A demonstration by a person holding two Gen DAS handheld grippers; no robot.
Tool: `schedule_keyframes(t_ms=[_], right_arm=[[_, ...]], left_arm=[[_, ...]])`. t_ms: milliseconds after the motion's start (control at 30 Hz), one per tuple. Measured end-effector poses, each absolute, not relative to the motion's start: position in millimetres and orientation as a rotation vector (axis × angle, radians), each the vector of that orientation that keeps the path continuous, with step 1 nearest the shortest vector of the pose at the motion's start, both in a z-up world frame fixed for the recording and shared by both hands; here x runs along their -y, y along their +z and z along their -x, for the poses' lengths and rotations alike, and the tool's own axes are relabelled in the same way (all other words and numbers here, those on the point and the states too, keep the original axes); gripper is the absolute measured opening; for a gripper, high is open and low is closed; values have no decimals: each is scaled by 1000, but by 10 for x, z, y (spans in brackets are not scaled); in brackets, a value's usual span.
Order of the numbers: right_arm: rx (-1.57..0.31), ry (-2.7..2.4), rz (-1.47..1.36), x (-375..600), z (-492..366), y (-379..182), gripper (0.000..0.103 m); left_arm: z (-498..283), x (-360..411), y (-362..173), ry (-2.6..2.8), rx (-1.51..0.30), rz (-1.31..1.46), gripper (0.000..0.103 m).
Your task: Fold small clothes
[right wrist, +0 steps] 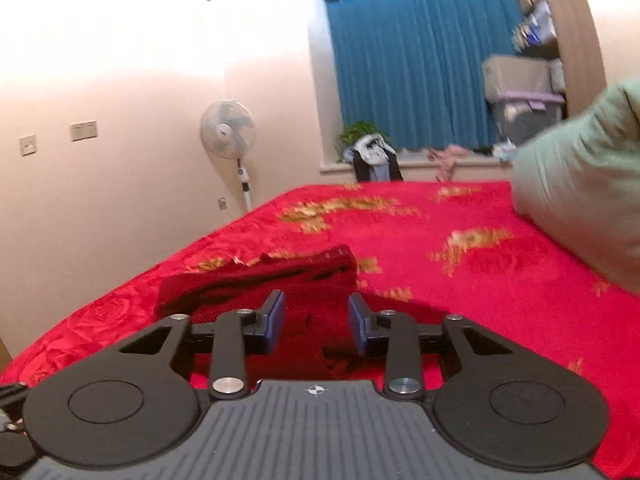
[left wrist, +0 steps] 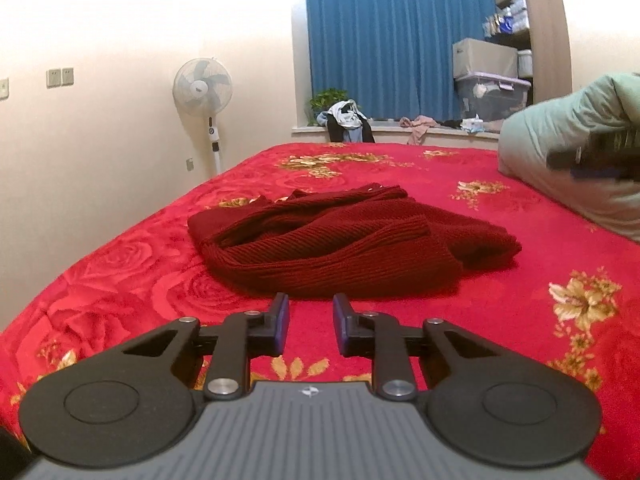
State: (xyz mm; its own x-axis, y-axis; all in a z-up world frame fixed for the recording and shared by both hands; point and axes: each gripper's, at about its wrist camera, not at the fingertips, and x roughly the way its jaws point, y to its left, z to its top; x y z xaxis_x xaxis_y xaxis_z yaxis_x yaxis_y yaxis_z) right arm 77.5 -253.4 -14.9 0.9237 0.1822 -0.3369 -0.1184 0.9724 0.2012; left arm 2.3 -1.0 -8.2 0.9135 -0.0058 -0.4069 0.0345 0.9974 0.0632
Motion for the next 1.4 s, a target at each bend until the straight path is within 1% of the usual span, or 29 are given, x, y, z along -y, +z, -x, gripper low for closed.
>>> schedule_keyframes(t_ms=[67, 200, 233, 300, 367, 467, 600, 667, 700, 733, 767, 800, 833, 900, 933, 967, 1000, 1033, 1067, 1100, 1233, 1333, 1400], right_arm=[[-418, 134, -153, 2512, -845, -246, 36], [-375, 138, -148, 2592, -952, -160, 36], [-369, 134, -160, 2648, -978, -139, 36], [-359, 124, -200, 2734, -1036, -107, 32], [-366, 103, -237, 2872, -1097, -111, 17], [-364, 73, -277, 3074, -1143, -81, 14], [-371, 12, -323, 3312, -1209, -72, 15], [-389, -17, -356, 3423, -1242, -99, 16], [-396, -29, -365, 3463, -1255, -112, 16], [-402, -37, -372, 3495, -1253, -126, 18], [-406, -43, -377, 3518, -1257, -142, 18], [-408, -46, -382, 3531, -1254, -146, 18], [-411, -47, -385, 3534, -1247, -151, 18], [-418, -43, -383, 3536, -1255, -156, 18], [-424, -39, -378, 3545, -1257, -168, 18], [-431, -35, -376, 3536, -1264, -177, 20], [-439, -32, -376, 3530, -1251, -183, 20], [-446, -29, -377, 3535, -1262, -194, 20], [-451, -30, -374, 3528, -1268, -201, 20], [-455, -32, -373, 3514, -1286, -203, 20], [-458, -28, -391, 3511, -1304, -189, 20], [-462, -26, -382, 3463, -1298, -200, 20], [-463, -27, -376, 3437, -1279, -214, 17]], left_arm=[[-65, 7, -75, -23, -423, -95, 26], [-273, 50, -25, -25, -417, -96, 26], [-362, 77, -11, -21, -421, -92, 24], [-559, 155, 23, -13, -438, -80, 24], [-816, 259, 37, -14, -473, -82, 24], [-1233, 494, 4, -21, -519, -81, 24], [-1721, 859, -56, -37, -562, -59, 25], [-1948, 1050, -58, -42, -574, -21, 35], [-2053, 1127, -77, -38, -589, -6, 50], [-2138, 1195, -88, -20, -591, 13, 61], [-2206, 1251, -95, -4, -590, 30, 65], [-2295, 1306, -129, 9, -607, 42, 77], [-2396, 1343, -164, 22, -633, 52, 84], [-2547, 1404, -241, 49, -669, 51, 84], [-2624, 1426, -262, 47, -682, 35, 82], [-2683, 1437, -283, 34, -695, 17, 76], [-2719, 1421, -313, 27, -719, -13, 38], [-2736, 1366, -318, 4, -737, -33, 13], [-2703, 1291, -282, -13, -720, -34, 5], [-2625, 1204, -238, -23, -696, -53, 3], [-2203, 781, -43, -78, -643, -135, 3], [-1878, 295, 98, -86, -635, -163, 2], [-1681, -112, 190, -99, -638, -150, 2]])
